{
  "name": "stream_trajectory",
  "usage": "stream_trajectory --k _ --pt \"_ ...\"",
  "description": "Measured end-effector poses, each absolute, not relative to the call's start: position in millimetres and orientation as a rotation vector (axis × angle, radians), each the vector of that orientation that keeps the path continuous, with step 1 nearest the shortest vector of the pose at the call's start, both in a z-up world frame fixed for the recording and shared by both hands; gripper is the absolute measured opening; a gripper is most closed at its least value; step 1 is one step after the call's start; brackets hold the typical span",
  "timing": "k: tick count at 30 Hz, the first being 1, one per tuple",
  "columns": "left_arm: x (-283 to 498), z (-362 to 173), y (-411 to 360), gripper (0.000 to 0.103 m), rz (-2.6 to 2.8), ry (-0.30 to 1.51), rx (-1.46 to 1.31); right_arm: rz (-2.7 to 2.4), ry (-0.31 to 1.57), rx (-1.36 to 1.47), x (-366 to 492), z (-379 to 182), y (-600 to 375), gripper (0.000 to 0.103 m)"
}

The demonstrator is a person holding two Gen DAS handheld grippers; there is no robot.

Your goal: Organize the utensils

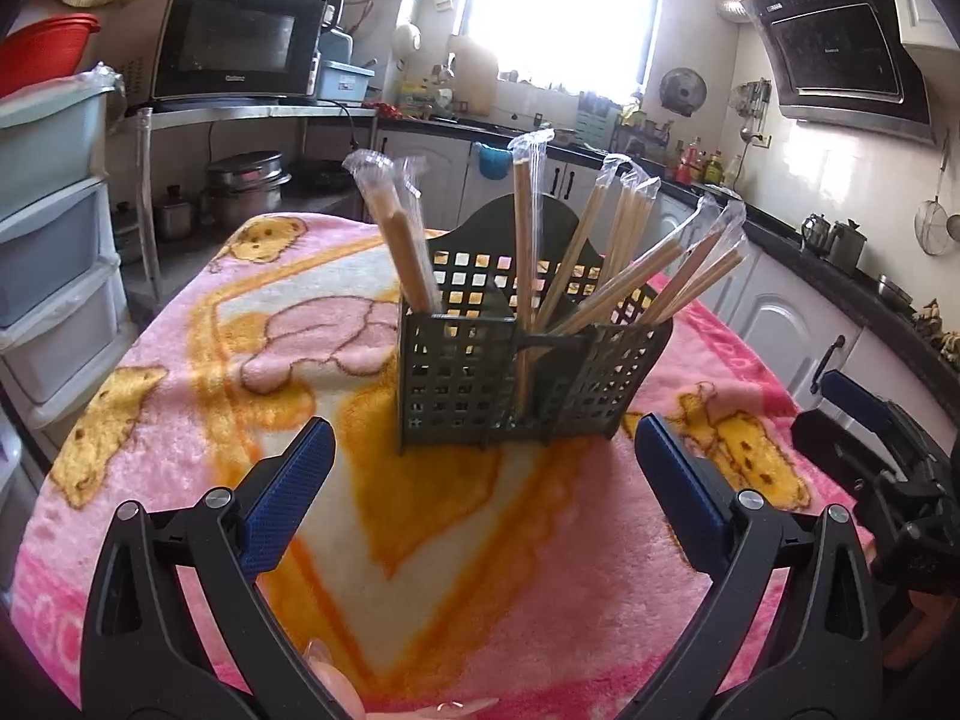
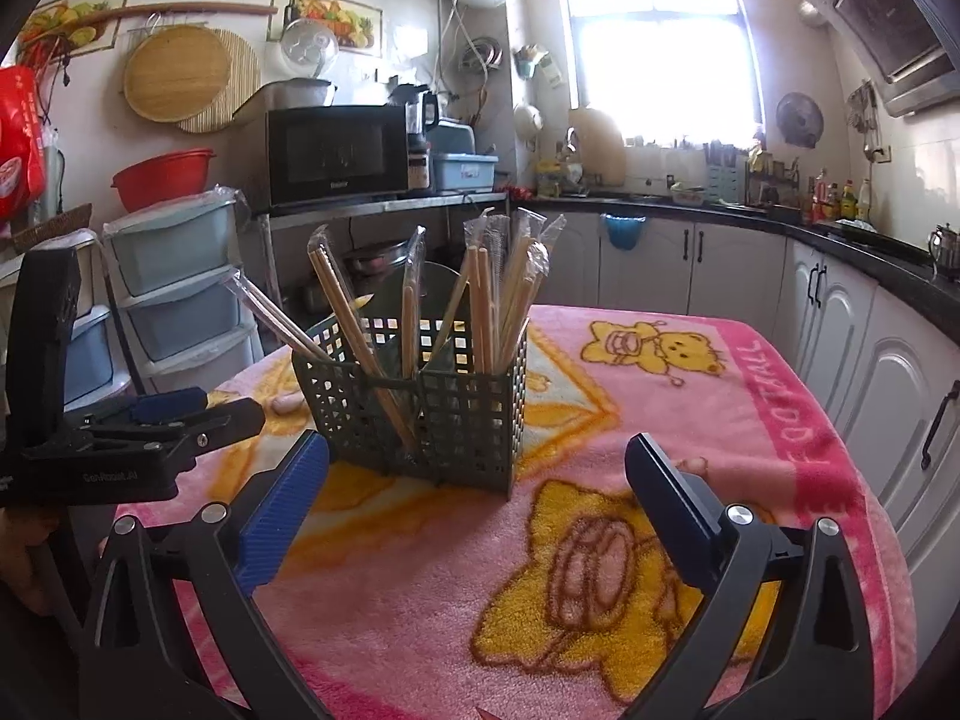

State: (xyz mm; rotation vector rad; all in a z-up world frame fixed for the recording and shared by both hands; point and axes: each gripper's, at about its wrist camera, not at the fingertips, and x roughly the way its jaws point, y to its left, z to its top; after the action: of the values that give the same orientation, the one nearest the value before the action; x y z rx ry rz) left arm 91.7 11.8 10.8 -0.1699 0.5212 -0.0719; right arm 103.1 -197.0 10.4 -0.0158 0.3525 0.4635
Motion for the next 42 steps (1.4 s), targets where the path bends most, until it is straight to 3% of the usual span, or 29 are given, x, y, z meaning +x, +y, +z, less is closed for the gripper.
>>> stream_trajectory --k 18,42 --pt "81 -12 13 0.092 -0.027 0.392 -0.185 0.386 0.155 -0.013 84 -8 -203 0.096" --pt "76 -12 12 0.092 -0.029 0.36 -0.167 0.365 0.144 0.034 81 -13 -211 0.096"
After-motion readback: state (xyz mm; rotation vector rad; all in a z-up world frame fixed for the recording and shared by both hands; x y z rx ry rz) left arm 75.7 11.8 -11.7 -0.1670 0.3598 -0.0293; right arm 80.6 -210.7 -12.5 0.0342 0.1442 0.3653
